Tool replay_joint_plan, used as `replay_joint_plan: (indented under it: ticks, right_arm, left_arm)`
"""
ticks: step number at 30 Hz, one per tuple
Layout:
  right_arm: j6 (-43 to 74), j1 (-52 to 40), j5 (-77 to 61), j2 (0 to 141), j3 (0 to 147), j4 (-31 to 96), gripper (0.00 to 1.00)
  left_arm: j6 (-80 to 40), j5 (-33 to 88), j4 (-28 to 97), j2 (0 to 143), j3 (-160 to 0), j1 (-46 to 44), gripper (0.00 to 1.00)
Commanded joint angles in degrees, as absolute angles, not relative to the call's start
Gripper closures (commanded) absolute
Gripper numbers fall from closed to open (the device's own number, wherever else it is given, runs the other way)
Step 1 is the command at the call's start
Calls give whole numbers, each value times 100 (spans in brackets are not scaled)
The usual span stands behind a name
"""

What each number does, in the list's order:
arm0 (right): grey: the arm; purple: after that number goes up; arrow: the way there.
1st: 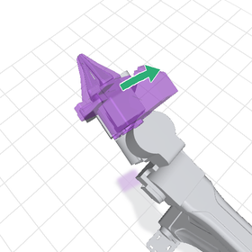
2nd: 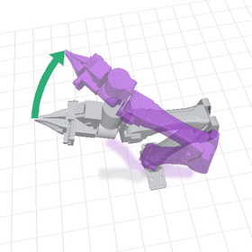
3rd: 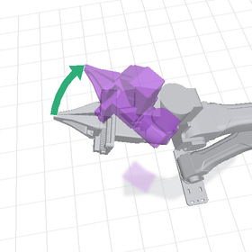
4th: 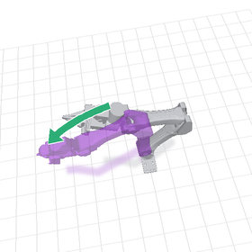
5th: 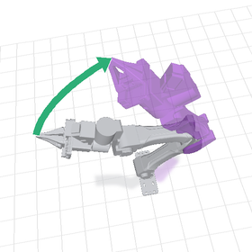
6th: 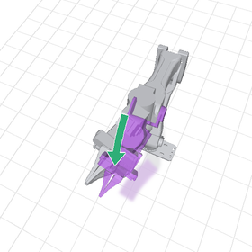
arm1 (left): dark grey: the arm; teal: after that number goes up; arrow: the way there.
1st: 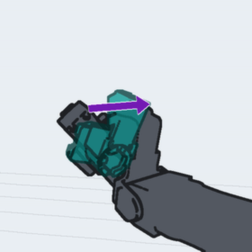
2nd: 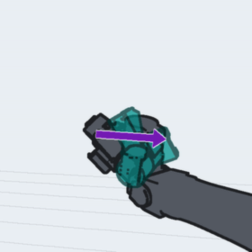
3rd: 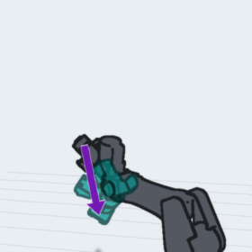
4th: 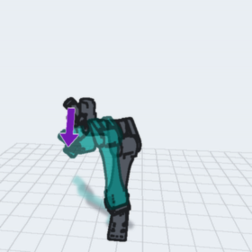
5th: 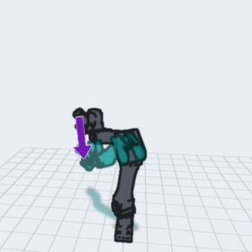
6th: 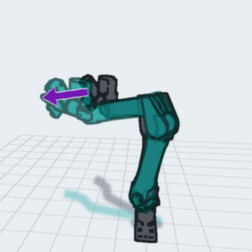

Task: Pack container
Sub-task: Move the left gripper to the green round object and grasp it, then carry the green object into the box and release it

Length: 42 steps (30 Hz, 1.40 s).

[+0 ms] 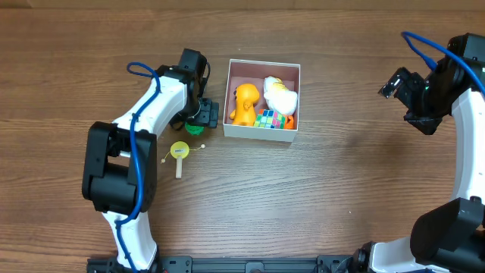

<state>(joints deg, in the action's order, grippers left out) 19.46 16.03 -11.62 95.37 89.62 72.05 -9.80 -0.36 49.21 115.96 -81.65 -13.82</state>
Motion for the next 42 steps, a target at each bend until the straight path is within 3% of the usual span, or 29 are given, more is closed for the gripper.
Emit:
replay_joint_plan:
  ticks: [1, 18, 26, 33, 42]
  right_arm:
    - [1970, 1599, -1166, 9546, 9008, 7188, 0]
    - [1970, 1599, -1166, 9546, 9008, 7188, 0]
    - [1970, 1599, -1166, 9546, 9008, 7188, 0]
    - [1970, 1599, -1166, 9546, 9008, 7188, 0]
    - [1970, 1599, -1166, 9546, 9008, 7188, 0]
  left_arm:
    - [-812, 45, 4856, 11760, -8138, -1341, 10]
    - [-810, -58, 4856, 12081, -8136, -1341, 17]
    - [-808, -62, 4807, 12081, -8138, -1341, 48]
    - [-770, -58, 5011, 12073, -8263, -1341, 60]
    - [-770, -62, 6685, 12073, -9985, -1341, 70]
